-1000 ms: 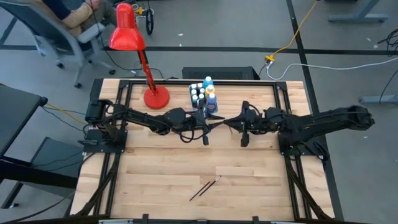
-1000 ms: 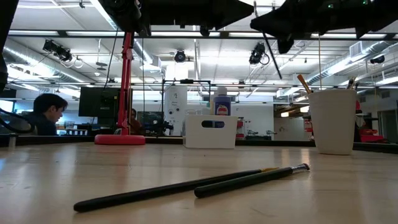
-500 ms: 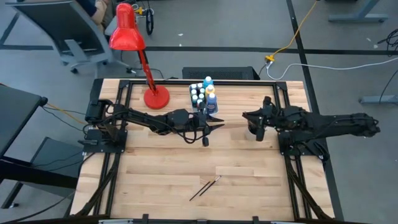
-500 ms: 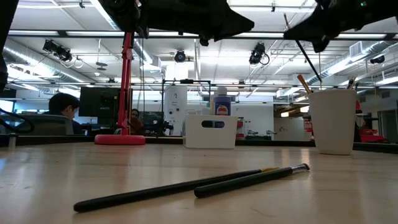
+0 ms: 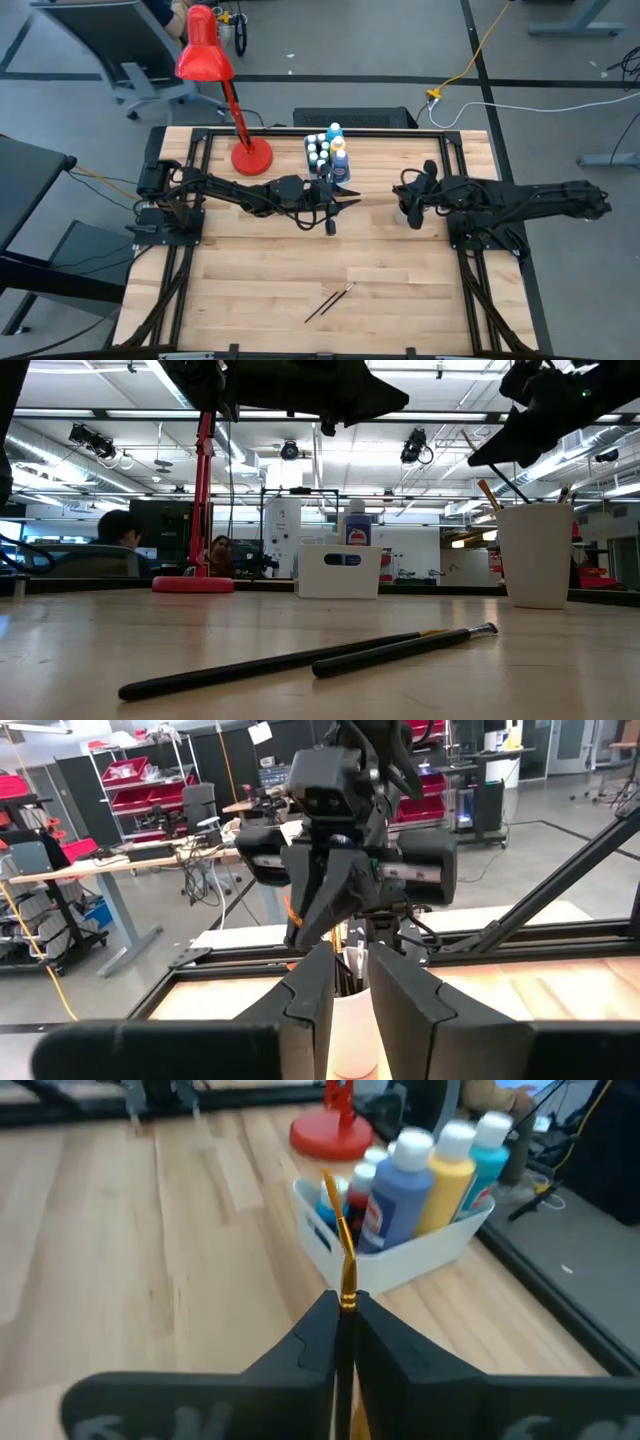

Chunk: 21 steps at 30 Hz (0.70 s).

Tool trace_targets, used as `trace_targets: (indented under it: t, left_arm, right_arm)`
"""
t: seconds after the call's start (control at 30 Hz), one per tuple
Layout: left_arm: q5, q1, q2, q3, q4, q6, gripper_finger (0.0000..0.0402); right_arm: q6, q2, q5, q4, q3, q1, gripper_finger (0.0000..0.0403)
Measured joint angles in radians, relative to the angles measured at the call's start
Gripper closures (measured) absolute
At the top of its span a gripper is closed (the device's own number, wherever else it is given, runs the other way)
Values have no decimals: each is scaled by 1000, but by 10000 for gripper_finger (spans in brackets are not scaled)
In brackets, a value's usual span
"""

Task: Pick & Place Paint Supplies
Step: Put the gold paint brush into the gray cup, then put the silver paint brush into the gray cup

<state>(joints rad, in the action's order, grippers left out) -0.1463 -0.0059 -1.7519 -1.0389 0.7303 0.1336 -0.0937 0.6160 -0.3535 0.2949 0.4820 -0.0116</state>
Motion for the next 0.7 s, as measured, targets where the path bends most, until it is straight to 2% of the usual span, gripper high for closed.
trace_targets:
  t: [0.23, 0.33, 0.5, 0.7]
  left_arm:
    - [0, 0, 0, 0, -1, -5, 330]
    - [0, 0, 0, 0, -10, -3, 330]
    - [61, 0, 0, 0, -119, -65, 330]
    - [122, -29, 0, 0, -290, -210, 329]
  right_arm:
    - [49, 46, 1, -6, 0, 0, 320]
    - [50, 45, -34, -24, 0, 0, 299]
    - [55, 44, -69, -71, 0, 0, 275]
    - [58, 46, 103, -219, 0, 0, 267]
